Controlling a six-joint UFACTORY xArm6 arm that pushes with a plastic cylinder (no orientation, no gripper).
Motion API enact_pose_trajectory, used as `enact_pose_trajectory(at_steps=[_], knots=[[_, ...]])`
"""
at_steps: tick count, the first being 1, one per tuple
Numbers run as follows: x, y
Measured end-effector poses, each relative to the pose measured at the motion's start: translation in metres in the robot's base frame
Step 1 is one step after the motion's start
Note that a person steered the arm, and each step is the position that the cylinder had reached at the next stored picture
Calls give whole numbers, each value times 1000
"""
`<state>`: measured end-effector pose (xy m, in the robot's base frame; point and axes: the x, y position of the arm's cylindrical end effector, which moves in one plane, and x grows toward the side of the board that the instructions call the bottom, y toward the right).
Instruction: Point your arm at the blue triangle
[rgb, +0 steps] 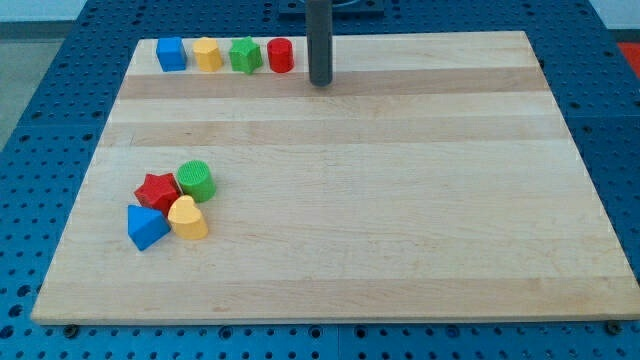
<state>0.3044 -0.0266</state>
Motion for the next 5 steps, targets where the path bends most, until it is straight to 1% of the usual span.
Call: enact_pose_trajectory(at_steps=[1,3,4,5], knots=[[24,-45],[62,-155],[82,-200],[111,-230]])
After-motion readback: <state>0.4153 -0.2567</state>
